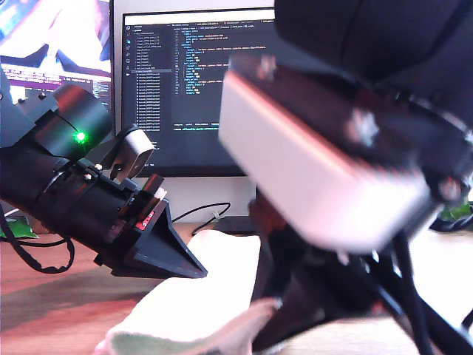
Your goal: Fold the tea towel to a neat square and place it to the right
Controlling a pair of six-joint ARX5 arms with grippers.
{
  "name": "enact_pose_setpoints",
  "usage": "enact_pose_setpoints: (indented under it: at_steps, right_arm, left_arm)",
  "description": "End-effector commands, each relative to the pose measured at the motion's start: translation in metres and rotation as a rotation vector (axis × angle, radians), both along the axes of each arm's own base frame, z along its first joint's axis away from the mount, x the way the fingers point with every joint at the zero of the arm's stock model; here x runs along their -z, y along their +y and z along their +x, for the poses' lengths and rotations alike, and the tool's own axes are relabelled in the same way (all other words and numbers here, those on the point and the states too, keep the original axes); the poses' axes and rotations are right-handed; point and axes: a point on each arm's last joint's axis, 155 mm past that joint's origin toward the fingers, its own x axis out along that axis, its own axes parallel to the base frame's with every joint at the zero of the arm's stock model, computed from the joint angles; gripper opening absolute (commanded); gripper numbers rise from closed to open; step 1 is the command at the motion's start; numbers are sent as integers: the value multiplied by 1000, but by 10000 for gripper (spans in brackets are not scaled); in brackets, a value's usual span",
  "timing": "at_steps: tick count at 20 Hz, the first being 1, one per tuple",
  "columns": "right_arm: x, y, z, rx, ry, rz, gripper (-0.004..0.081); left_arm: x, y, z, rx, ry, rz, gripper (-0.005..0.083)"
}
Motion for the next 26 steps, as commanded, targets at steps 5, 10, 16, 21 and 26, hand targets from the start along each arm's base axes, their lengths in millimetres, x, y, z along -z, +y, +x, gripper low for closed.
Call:
enact_pose_setpoints:
  at_steps: [5,10,16,21,26]
  right_arm:
    - [-43,5,-2,78,11,171,-12]
    - [-51,-7,-8,157,80,199,-12]
    - [-49,-15,-13,335,241,214,-12]
    - [-70,-12,0,458,320,283,-12]
    - [-71,-31,23,582,366,301,-12]
  left_arm:
    - [28,9,-31,45,106,86,-19]
    - [37,7,-55,89,181,127,-19]
    - [30,-11,-92,199,227,117,-19]
    - [39,-5,-119,236,311,186,-19]
    - [40,-3,-126,243,340,196,-19]
